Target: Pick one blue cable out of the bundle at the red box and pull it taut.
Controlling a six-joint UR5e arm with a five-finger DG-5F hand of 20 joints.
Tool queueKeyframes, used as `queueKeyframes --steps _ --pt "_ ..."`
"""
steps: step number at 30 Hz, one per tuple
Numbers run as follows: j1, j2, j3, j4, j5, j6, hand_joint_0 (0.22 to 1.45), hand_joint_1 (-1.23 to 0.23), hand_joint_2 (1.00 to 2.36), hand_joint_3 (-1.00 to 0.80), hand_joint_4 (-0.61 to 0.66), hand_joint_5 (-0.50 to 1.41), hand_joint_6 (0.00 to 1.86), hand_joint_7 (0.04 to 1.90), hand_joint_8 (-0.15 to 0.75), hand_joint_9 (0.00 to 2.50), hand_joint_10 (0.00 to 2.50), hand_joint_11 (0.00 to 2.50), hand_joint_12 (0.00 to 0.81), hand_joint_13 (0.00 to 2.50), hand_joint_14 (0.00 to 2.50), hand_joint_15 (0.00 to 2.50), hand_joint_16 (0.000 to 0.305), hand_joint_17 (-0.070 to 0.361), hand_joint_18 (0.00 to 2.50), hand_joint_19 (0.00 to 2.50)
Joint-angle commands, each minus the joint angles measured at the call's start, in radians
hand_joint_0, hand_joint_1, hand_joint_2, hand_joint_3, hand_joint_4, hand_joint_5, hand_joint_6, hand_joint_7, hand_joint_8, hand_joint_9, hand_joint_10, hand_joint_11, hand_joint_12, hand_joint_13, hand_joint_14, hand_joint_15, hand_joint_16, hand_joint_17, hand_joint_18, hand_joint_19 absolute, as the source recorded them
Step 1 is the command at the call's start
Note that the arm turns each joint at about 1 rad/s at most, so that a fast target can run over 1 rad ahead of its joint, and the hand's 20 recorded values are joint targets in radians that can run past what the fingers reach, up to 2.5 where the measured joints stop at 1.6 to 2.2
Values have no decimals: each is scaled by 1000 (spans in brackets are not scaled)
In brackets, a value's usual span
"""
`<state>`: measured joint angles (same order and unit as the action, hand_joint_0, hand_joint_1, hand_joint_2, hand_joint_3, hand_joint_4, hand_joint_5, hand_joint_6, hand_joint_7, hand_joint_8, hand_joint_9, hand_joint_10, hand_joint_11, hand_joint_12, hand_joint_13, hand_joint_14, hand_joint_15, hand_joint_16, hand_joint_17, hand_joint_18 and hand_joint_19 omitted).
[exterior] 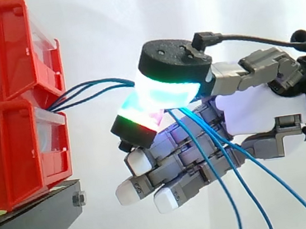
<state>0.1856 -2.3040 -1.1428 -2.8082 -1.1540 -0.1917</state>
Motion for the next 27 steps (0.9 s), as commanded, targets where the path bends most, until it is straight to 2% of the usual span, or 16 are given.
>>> queueKeyframes --steps 1,5,11,18,23,27 --pt "0 0 0 -1 0 0 760 -970 1005 -446 230 -261 871 1186 347 575 15 919 433 545 6 184 59 132 717 300" --pt "0 0 0 -1 0 0 739 -970 1000 -500 264 -264 870 1188 350 565 15 923 433 546 7 185 59 132 722 294" --pt "0 0 0 -1 0 0 631 -980 1000 -500 303 -265 865 1174 355 557 16 931 437 545 6 188 59 133 723 310" --pt "2 0 0 -1 0 0 470 -922 1000 -500 346 -263 868 1140 391 570 13 945 475 550 5 201 66 149 753 329" --pt "2 0 0 -1 0 0 426 -862 1000 -500 360 -254 867 1117 417 591 12 940 497 560 5 215 70 159 776 339" --pt "2 0 0 -1 -1 0 489 -711 1000 -500 321 -235 854 1149 408 628 13 916 471 544 5 210 66 148 739 362"
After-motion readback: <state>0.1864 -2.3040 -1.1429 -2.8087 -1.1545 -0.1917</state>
